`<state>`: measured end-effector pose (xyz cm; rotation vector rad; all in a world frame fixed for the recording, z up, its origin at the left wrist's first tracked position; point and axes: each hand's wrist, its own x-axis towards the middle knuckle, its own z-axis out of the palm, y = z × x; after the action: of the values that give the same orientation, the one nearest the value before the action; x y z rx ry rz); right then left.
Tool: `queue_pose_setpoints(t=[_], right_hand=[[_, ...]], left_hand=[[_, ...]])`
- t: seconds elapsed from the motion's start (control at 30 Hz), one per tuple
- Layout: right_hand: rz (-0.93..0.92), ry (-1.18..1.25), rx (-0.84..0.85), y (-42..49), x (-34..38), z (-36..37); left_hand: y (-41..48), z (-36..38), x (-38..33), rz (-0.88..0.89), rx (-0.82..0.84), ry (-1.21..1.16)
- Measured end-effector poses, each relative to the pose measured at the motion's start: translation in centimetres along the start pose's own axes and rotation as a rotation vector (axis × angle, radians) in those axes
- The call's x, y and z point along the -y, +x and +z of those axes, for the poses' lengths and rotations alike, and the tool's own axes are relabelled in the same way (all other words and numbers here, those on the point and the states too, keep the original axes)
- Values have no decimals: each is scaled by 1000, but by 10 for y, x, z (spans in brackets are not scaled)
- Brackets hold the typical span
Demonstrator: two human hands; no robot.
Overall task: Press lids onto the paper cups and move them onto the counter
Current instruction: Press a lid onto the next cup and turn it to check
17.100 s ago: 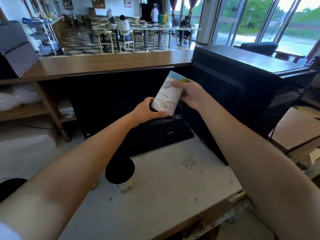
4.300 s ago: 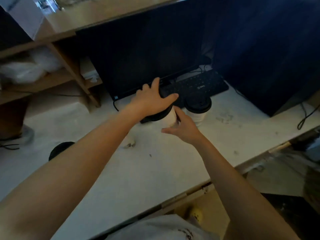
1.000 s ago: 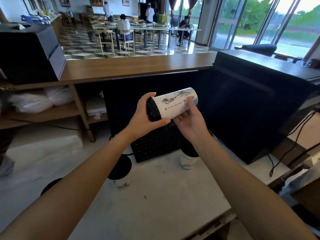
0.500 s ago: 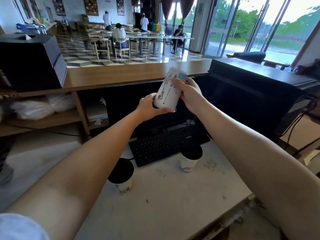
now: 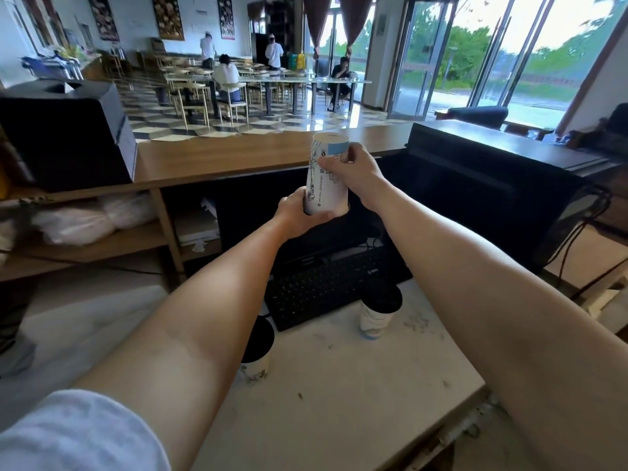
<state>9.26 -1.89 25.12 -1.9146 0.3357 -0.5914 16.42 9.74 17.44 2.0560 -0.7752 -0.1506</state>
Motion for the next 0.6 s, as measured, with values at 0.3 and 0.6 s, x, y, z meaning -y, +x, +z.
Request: queue_pose_setpoints(t=[0.3,0.6], right_hand=[[-13,-49,-14,-5,5,-7],[67,373,-8,-23,-16,-5]], left_hand=[[5,8,-5,1,34,-20],[-58,62,-13,-447,195,-1757]])
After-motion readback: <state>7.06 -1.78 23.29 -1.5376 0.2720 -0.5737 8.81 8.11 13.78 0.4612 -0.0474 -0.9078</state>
